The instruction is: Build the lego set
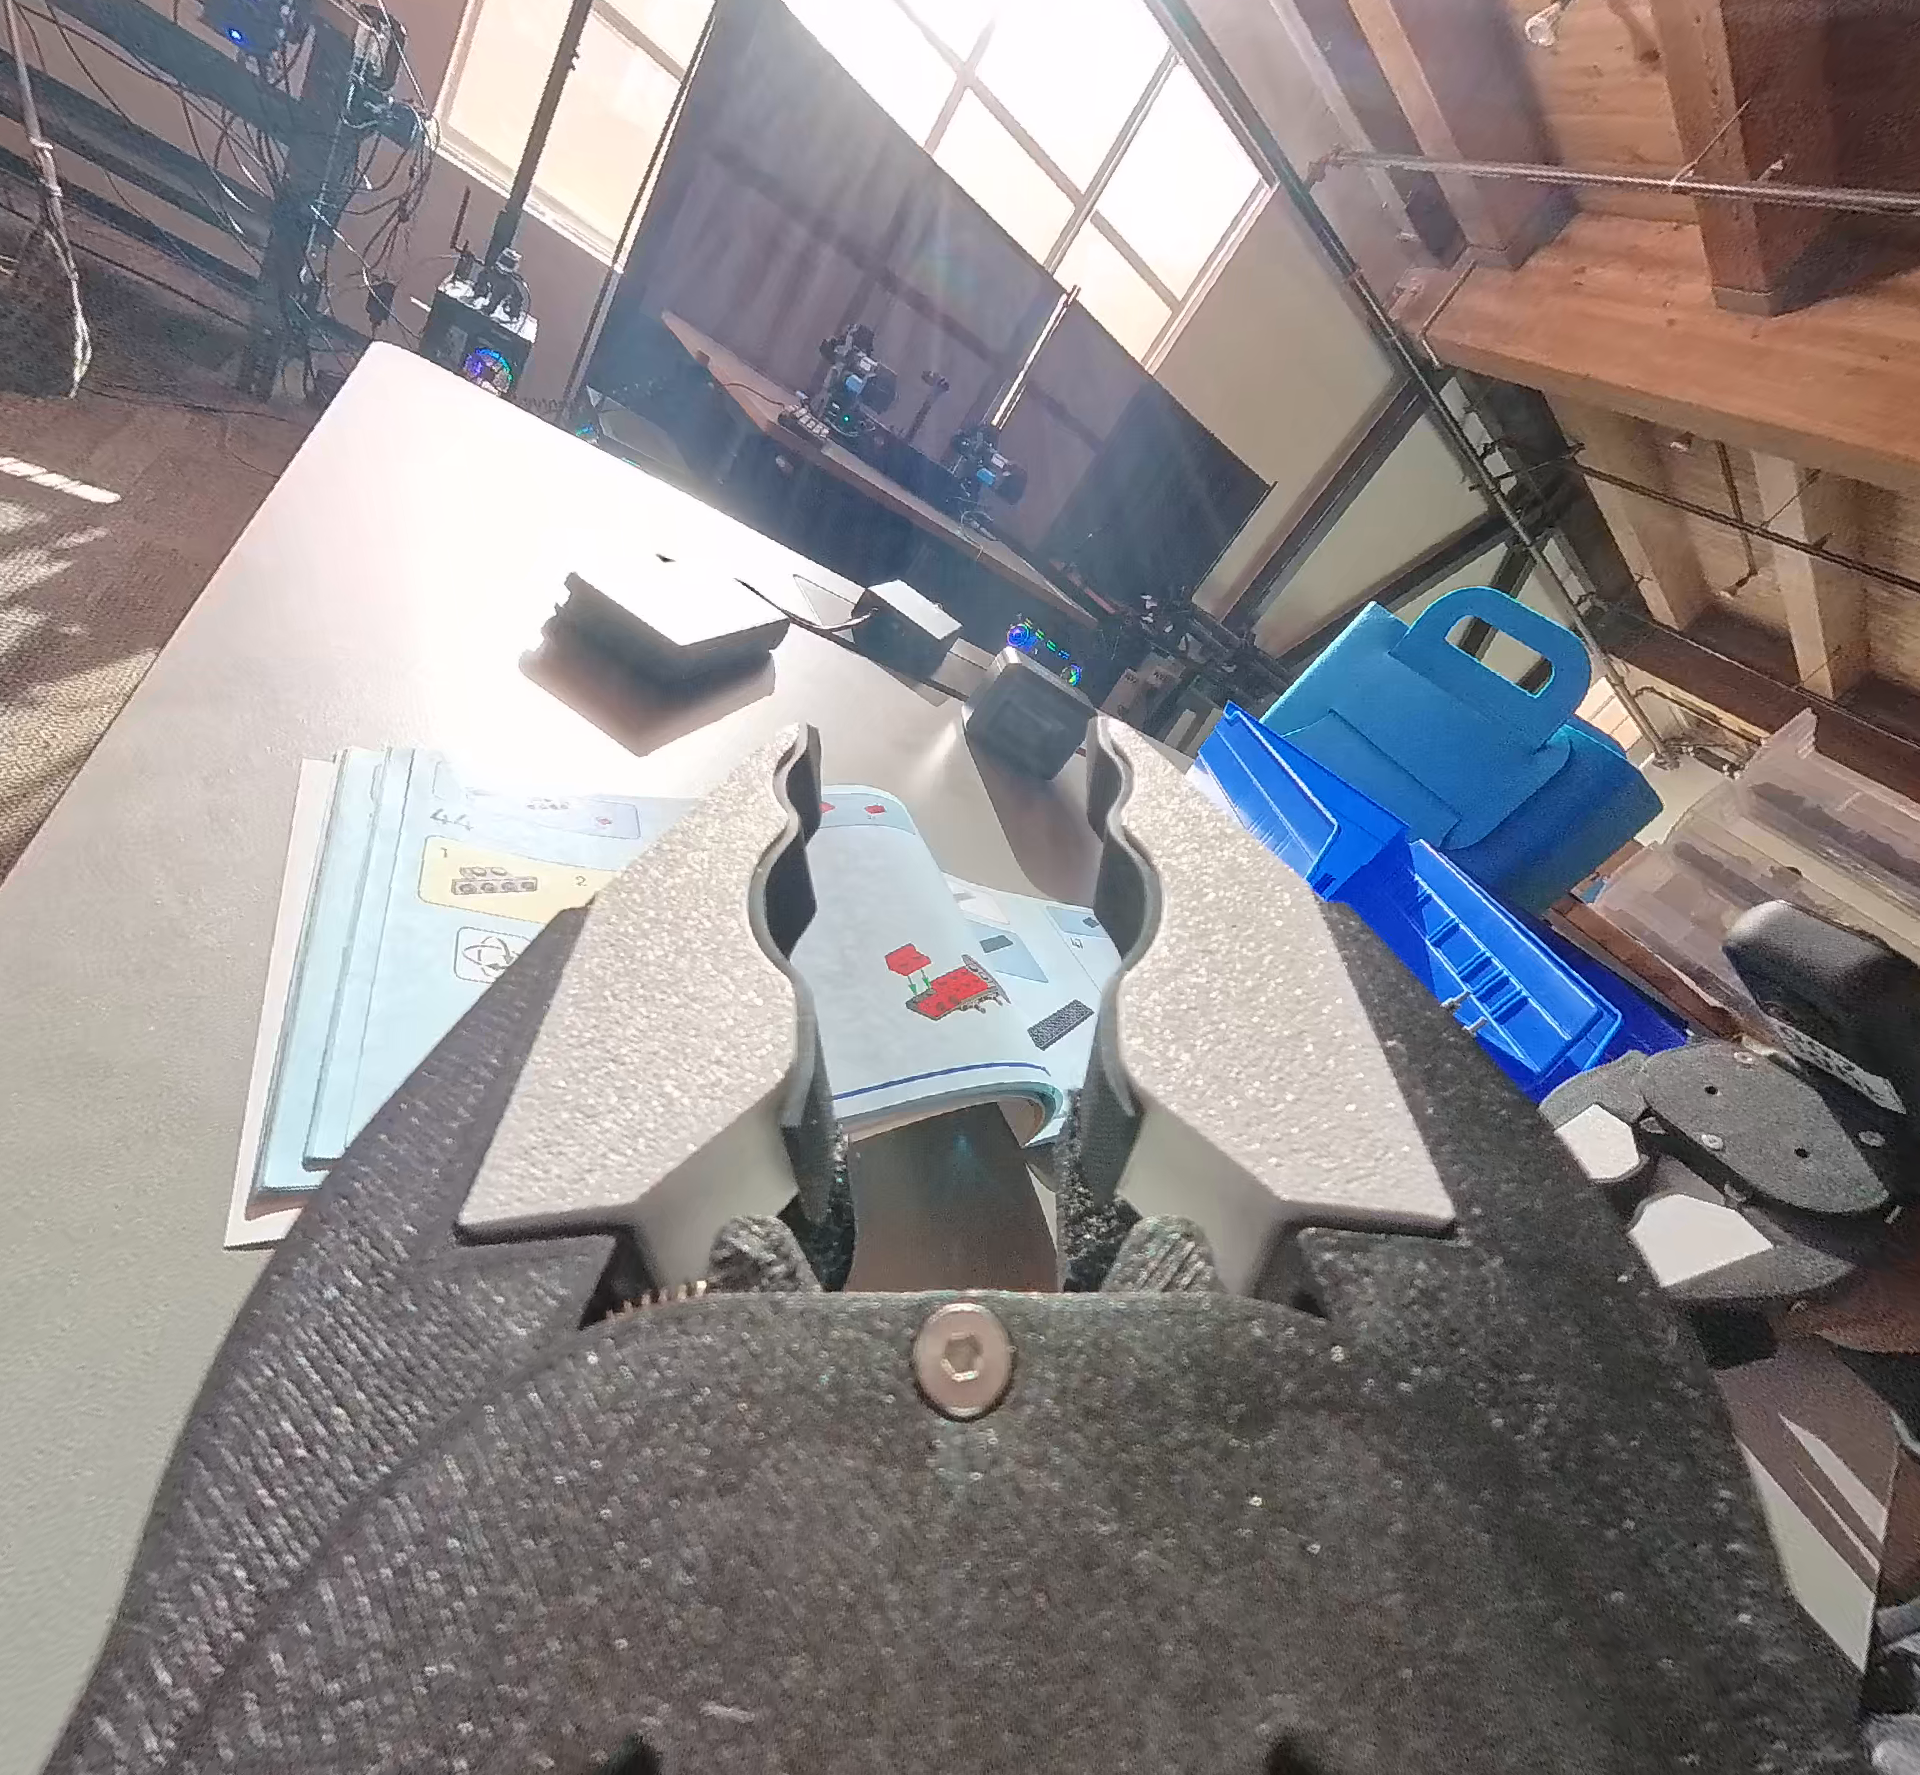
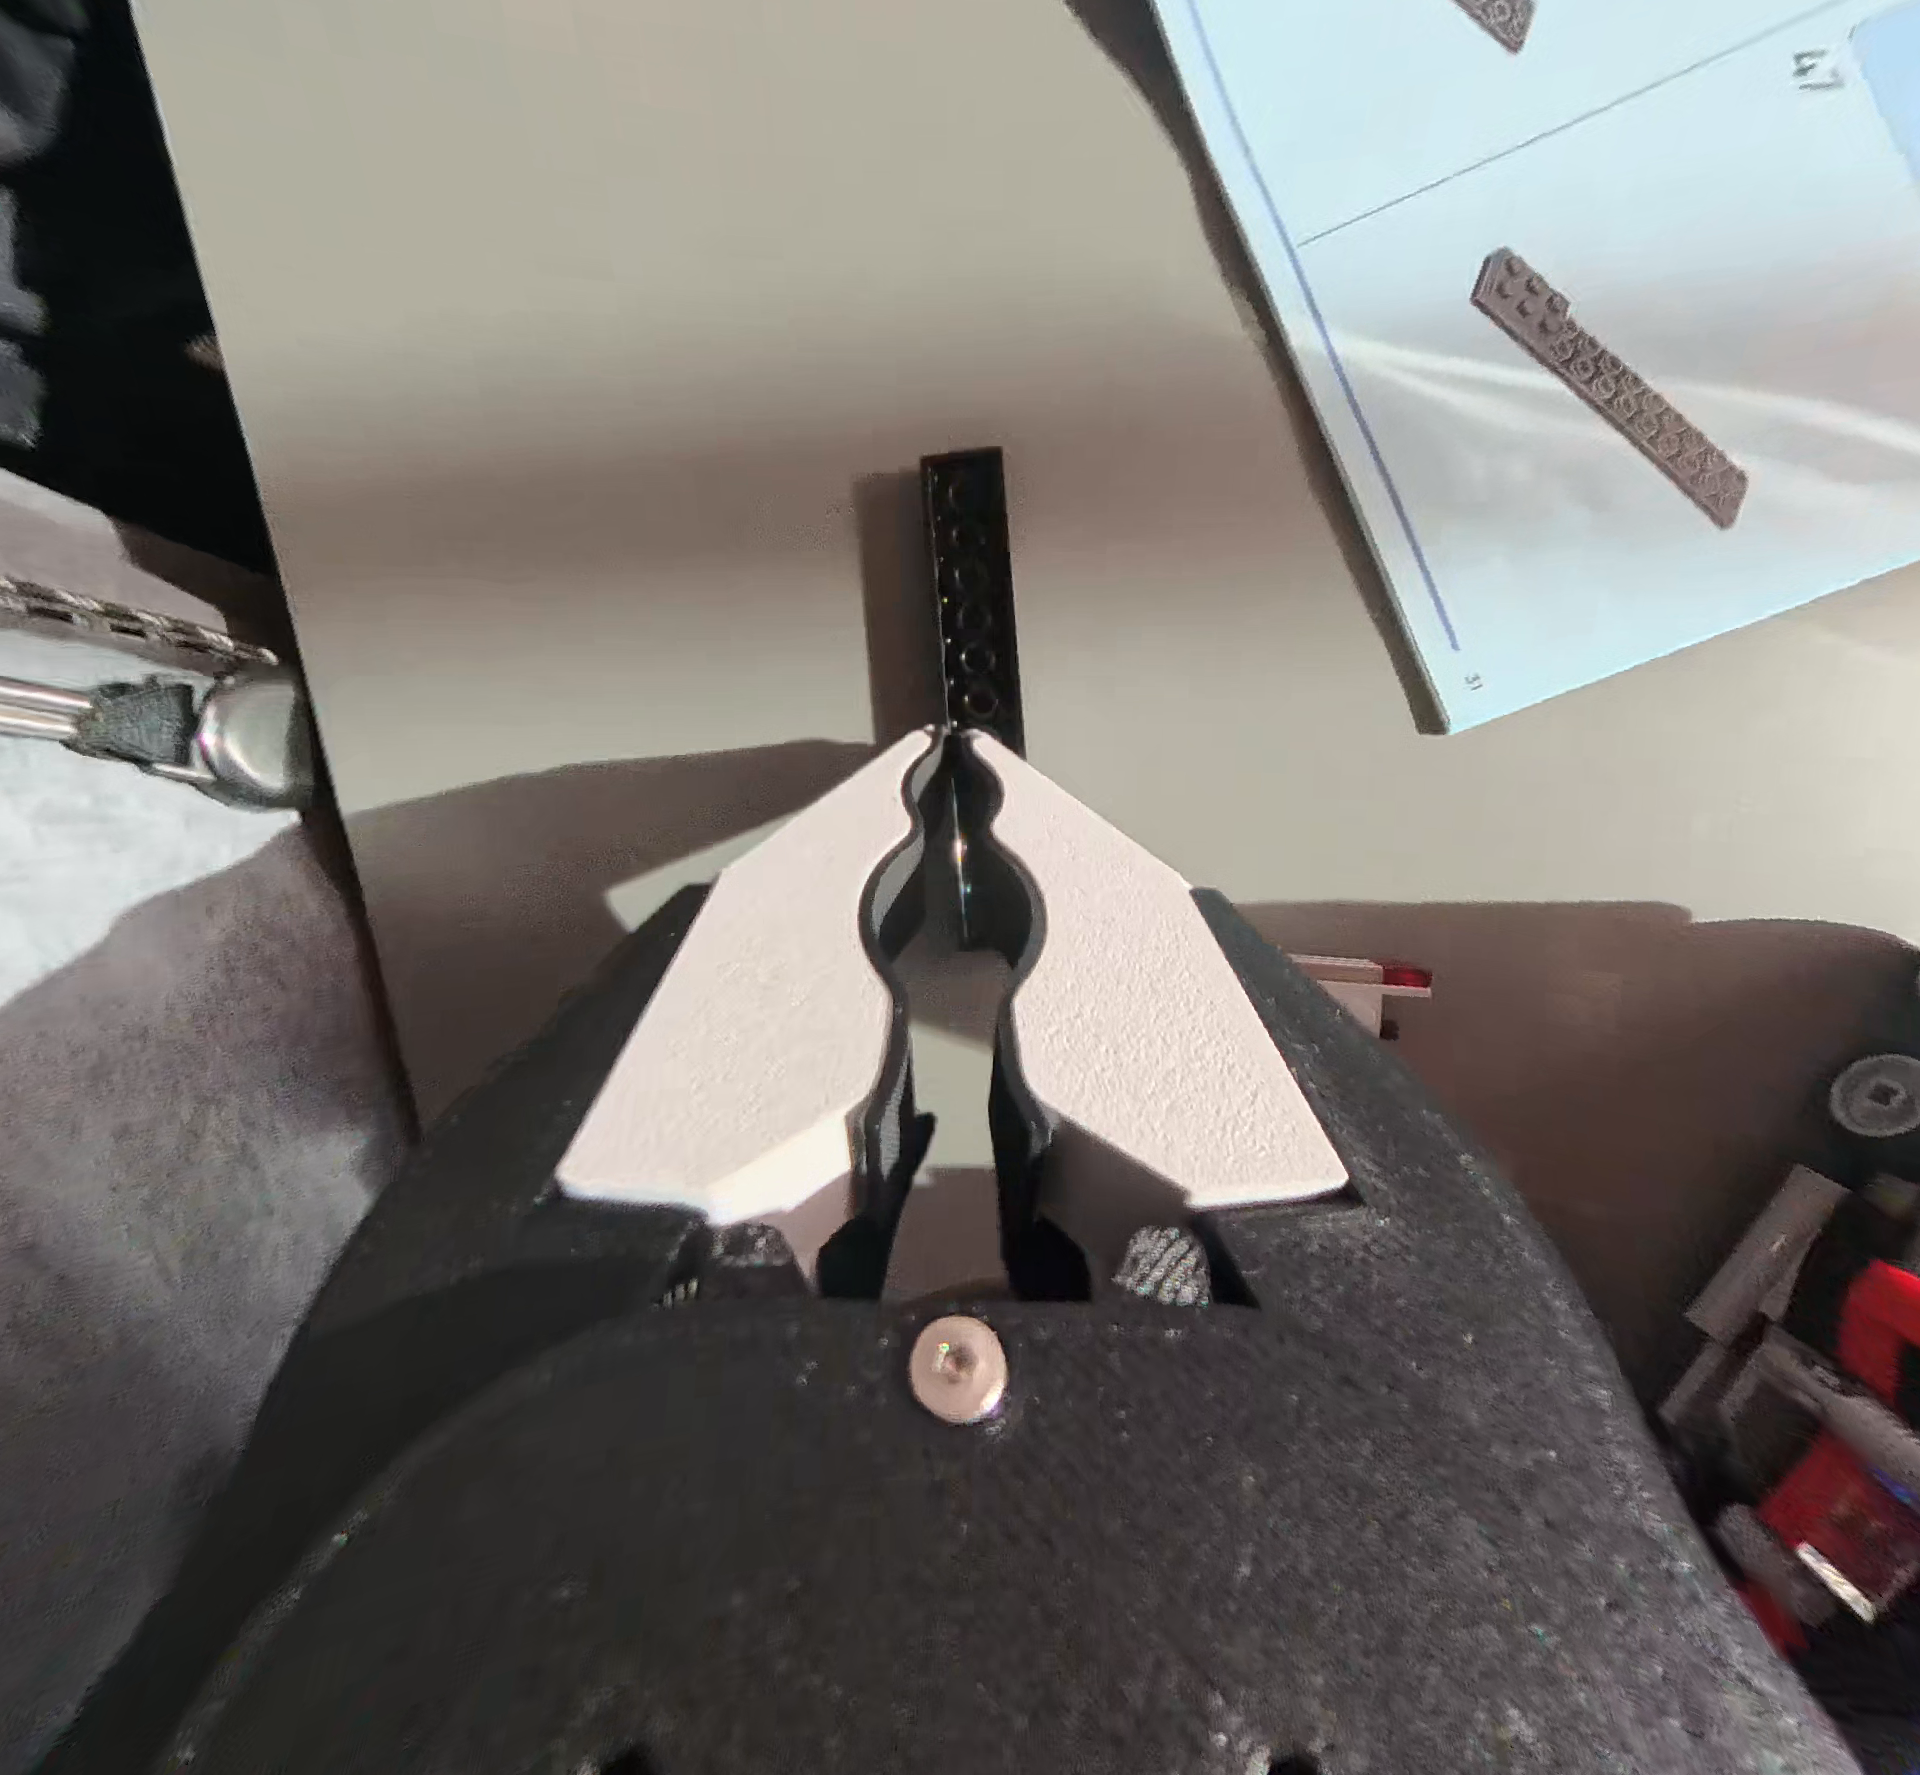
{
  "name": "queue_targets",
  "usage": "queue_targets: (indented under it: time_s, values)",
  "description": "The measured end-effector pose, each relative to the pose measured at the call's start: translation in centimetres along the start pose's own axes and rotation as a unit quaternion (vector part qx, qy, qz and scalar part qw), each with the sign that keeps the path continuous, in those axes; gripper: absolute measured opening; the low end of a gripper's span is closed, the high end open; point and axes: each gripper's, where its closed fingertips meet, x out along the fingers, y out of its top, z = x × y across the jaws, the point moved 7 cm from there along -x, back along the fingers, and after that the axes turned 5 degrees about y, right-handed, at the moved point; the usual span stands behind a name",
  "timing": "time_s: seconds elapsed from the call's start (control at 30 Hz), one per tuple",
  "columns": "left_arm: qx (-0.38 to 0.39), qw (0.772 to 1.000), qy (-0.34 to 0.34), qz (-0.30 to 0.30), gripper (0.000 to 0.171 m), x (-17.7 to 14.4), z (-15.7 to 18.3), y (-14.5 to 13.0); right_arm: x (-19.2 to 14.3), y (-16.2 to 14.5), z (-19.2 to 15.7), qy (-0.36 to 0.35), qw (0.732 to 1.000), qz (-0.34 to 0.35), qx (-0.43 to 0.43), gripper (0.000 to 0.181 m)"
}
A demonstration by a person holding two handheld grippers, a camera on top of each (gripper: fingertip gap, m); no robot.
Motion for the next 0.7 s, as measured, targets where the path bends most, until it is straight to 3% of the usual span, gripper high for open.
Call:
queue_targets:
  time_s: [0.17,0.33,0.53,0.7]
  values:
    - [0.0,1.0,0.002,-0.003,0.052,0.1,0.0,0.0,-1.4,0.1,0.1,0.001,0.999,0.051,0.019,0.007]
    - [-0.001,1.0,0.005,-0.006,0.052,0.1,-0.1,-0.1,-4.8,-0.3,0.8,0.003,0.99,0.134,0.04,0.016]
    - [0.007,1.0,0.016,-0.021,0.052,0.5,-0.1,-0.3,-8.9,-2.8,2.3,-0.056,0.971,0.225,0.065,0.024]
    - [0.021,0.998,0.032,-0.043,0.054,1.0,0.0,-0.7,-12.1,-6.2,3.6,-0.135,0.937,0.304,0.104,0.028]
